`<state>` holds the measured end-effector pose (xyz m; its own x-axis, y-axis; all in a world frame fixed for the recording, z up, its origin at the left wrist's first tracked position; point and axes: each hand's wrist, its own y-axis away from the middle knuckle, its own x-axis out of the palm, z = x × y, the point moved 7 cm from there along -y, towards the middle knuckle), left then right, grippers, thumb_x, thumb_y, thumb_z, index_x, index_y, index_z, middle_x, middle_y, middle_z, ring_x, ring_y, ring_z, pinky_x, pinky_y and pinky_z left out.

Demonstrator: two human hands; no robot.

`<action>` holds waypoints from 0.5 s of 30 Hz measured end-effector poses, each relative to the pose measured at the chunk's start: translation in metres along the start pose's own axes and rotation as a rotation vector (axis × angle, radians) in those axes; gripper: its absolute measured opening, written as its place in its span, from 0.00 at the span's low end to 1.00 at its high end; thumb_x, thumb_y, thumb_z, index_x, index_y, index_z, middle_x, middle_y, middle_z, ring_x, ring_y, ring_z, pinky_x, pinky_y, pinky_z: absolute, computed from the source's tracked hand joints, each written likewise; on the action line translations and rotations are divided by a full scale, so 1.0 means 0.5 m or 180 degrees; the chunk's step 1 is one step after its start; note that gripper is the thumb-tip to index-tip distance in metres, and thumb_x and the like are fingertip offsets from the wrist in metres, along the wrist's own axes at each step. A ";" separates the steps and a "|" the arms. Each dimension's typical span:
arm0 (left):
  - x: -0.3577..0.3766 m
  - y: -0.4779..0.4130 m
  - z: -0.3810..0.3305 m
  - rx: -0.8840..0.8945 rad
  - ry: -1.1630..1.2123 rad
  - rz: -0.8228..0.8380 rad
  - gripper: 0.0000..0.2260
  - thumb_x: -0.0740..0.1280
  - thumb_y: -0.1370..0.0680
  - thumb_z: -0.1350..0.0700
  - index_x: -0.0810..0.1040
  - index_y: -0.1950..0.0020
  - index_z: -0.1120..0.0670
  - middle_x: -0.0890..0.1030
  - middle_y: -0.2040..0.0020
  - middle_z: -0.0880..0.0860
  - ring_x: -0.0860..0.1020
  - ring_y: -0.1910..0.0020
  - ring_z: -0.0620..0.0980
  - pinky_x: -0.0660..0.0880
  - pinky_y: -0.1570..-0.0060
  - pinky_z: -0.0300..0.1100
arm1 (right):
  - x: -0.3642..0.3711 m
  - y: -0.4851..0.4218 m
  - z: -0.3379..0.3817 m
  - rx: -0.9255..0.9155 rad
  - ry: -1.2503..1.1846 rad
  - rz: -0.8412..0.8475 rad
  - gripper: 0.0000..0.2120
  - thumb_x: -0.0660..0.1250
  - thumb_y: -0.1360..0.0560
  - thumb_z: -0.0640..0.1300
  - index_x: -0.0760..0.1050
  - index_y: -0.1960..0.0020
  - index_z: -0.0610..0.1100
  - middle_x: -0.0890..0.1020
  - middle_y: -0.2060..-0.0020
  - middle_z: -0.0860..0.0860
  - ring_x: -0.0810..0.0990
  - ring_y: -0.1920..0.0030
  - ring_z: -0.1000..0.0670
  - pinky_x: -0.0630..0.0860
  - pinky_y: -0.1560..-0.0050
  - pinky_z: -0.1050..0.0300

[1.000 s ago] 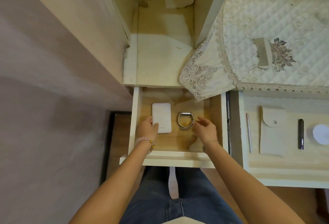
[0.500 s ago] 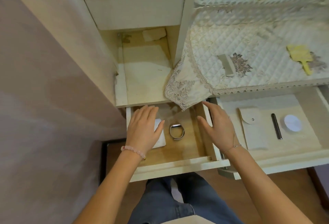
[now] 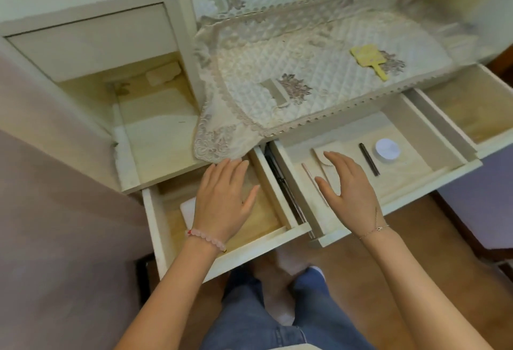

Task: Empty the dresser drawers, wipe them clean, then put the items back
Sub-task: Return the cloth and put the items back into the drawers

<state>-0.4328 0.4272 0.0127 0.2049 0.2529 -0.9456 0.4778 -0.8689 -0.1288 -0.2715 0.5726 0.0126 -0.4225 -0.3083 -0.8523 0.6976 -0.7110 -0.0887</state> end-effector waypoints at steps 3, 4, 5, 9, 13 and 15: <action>0.019 -0.023 -0.077 0.0120 -0.0022 0.0045 0.23 0.61 0.22 0.46 0.69 0.31 0.57 0.73 0.33 0.55 0.67 0.31 0.53 0.58 0.30 0.49 | -0.047 0.021 -0.067 0.0120 0.0048 -0.0077 0.24 0.63 0.23 0.47 0.65 0.30 0.42 0.70 0.32 0.46 0.66 0.31 0.48 0.59 0.32 0.60; 0.028 -0.032 -0.107 0.0140 -0.0011 0.0070 0.23 0.60 0.22 0.45 0.68 0.31 0.56 0.72 0.32 0.54 0.66 0.30 0.53 0.56 0.29 0.48 | -0.065 0.029 -0.093 0.0160 0.0050 -0.0102 0.24 0.63 0.23 0.48 0.65 0.30 0.42 0.70 0.32 0.47 0.66 0.31 0.48 0.58 0.32 0.61; 0.038 -0.040 -0.139 0.0163 0.0002 0.0090 0.24 0.59 0.22 0.45 0.67 0.30 0.55 0.71 0.31 0.54 0.64 0.29 0.52 0.55 0.29 0.48 | -0.084 0.036 -0.118 0.0185 0.0046 -0.0132 0.24 0.63 0.23 0.48 0.64 0.30 0.42 0.70 0.32 0.47 0.65 0.30 0.49 0.58 0.32 0.61; 0.087 -0.075 -0.279 0.0272 -0.0006 0.0178 0.24 0.56 0.21 0.43 0.66 0.29 0.54 0.69 0.30 0.53 0.63 0.29 0.52 0.54 0.28 0.48 | -0.157 0.057 -0.219 0.0219 0.0026 -0.0175 0.24 0.62 0.23 0.49 0.64 0.29 0.43 0.70 0.32 0.48 0.66 0.31 0.49 0.60 0.31 0.59; 0.129 -0.102 -0.394 0.0253 0.0000 0.0187 0.23 0.57 0.21 0.44 0.67 0.30 0.55 0.70 0.31 0.53 0.65 0.30 0.53 0.56 0.29 0.49 | -0.219 0.066 -0.313 0.0193 0.0017 -0.0194 0.24 0.62 0.23 0.49 0.64 0.29 0.43 0.70 0.32 0.49 0.66 0.32 0.50 0.59 0.33 0.62; 0.144 -0.110 -0.436 0.0203 0.0025 0.0166 0.23 0.58 0.21 0.45 0.67 0.30 0.56 0.71 0.31 0.54 0.65 0.30 0.54 0.57 0.30 0.50 | -0.240 0.068 -0.350 0.0137 0.0038 -0.0163 0.24 0.62 0.23 0.48 0.64 0.30 0.43 0.70 0.32 0.48 0.66 0.32 0.49 0.59 0.33 0.61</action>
<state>-0.2583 0.5860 0.0170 0.2350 0.2096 -0.9491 0.4109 -0.9063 -0.0984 -0.0960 0.6961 0.0215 -0.4499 -0.2635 -0.8533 0.6496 -0.7522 -0.1102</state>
